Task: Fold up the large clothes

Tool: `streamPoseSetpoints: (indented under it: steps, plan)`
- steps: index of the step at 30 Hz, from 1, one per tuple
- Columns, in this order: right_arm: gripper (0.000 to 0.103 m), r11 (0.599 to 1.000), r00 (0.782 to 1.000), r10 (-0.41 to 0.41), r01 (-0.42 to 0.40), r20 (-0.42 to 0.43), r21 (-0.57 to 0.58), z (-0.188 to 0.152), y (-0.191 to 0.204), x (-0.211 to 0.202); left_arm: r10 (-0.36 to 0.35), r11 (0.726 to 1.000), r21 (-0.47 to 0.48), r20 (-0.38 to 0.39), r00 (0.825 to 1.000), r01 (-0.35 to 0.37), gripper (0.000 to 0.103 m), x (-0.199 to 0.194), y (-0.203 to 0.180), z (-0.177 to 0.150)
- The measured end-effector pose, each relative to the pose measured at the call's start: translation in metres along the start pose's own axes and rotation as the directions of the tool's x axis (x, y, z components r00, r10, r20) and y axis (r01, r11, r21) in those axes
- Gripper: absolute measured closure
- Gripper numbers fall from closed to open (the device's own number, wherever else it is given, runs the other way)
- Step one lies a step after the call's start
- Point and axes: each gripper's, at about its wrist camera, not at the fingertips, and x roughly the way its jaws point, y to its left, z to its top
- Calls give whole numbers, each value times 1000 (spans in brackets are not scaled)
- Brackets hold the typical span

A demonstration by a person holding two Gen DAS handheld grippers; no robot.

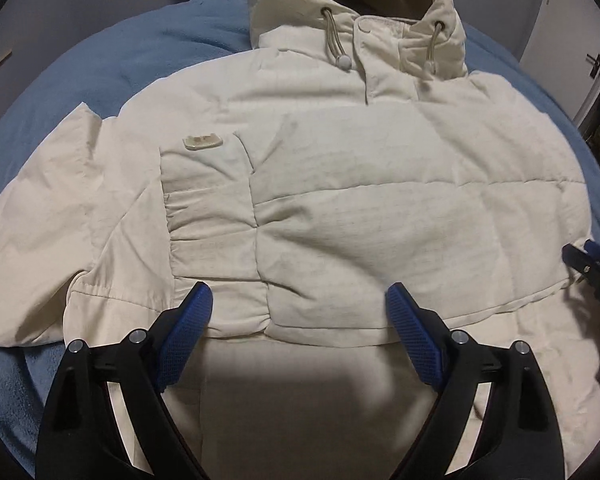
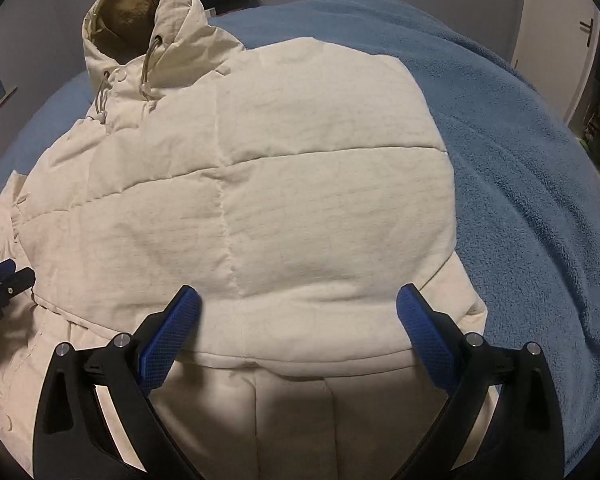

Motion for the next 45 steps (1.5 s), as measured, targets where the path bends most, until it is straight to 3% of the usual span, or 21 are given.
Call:
streamPoseSetpoints:
  steps: [6,11,15,18,23,27,31,37,39,43,45]
  plan:
    - [7,1000,1000,3,-3,3,-1,-4,-1,3,24,1000,15,-6,1000,-24,10,0,-4,-1]
    - [7,1000,1000,-7,7,15,-9,-4,0,-5,29,999,-25,38,999,-28,9,-18,0,1]
    - [7,999,996,-23,25,88,-30,-3,9,-29,39,997,-71,93,995,-32,7,-42,5,3]
    - [7,999,983,8,2,183,-51,-2,18,-54,36,994,-110,143,989,-20,7,-65,15,5]
    - [7,990,936,125,-97,330,-99,-4,49,-103,13,979,-202,185,983,25,7,-108,53,17]
    - [7,974,915,211,-167,343,-154,-6,74,-116,114,969,-238,223,968,-59,7,-137,94,23]
    - [7,958,914,265,-215,306,-187,-9,89,-113,239,934,-316,207,949,-166,7,-152,149,17]
    - [7,973,954,217,-195,206,-123,-13,84,-86,338,819,-501,28,941,-279,7,-133,235,-17]
    - [7,975,958,215,-202,192,-87,-13,77,-81,321,775,-569,-18,947,-274,7,-123,260,-31]
    - [7,981,966,193,-187,170,-52,-14,73,-76,245,722,-660,-35,969,-207,7,-106,288,-46]
    - [7,982,968,187,-179,168,-61,-15,75,-76,235,701,-686,-37,971,-195,7,-100,295,-51]
